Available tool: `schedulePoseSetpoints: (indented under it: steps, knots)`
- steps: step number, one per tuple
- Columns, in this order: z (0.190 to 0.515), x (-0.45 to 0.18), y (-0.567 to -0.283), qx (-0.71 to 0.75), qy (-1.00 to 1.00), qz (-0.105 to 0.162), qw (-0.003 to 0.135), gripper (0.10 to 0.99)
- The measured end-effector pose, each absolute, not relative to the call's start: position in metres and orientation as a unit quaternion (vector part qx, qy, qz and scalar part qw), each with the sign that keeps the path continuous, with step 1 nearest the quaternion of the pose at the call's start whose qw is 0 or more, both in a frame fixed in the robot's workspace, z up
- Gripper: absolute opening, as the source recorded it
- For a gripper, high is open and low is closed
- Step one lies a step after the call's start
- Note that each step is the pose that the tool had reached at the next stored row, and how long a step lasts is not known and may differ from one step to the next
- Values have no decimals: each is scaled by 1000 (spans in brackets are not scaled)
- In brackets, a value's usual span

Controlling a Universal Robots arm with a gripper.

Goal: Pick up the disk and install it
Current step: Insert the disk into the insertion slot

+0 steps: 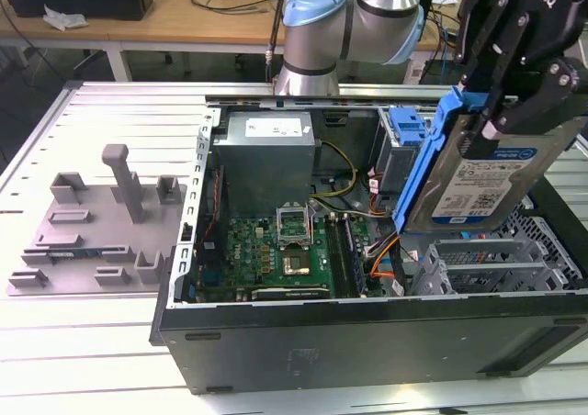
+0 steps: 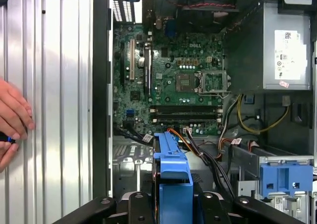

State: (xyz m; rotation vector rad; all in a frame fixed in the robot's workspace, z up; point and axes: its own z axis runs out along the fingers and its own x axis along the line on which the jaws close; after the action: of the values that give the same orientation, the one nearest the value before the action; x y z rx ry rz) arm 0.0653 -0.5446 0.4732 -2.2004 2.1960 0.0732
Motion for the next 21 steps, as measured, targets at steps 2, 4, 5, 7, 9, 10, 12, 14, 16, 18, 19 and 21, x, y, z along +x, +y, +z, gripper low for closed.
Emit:
schedulePoseSetpoints:
  steps: [2, 4, 5, 7, 9, 10, 12, 14, 16, 18, 19, 21]
  knots:
    - [473, 69, -547, -707, 707, 23, 15, 369]
    - [473, 71, -547, -706, 707, 22, 14, 369]
    - [473, 72, -547, -706, 708, 21, 14, 369]
    - [473, 74, -547, -706, 708, 21, 13, 369]
    - [472, 77, -547, -705, 709, 21, 13, 369]
    - [472, 79, -547, -705, 709, 20, 13, 369]
    - [472, 83, -547, -704, 710, 18, 12, 369]
    - [472, 88, -547, -702, 711, 16, 11, 369]
    - [471, 93, -547, -702, 712, 16, 11, 369]
    - [471, 98, -547, -702, 712, 15, 11, 369]
    - [471, 100, -547, -702, 712, 14, 11, 369]
    - [471, 103, -547, -702, 712, 13, 12, 369]
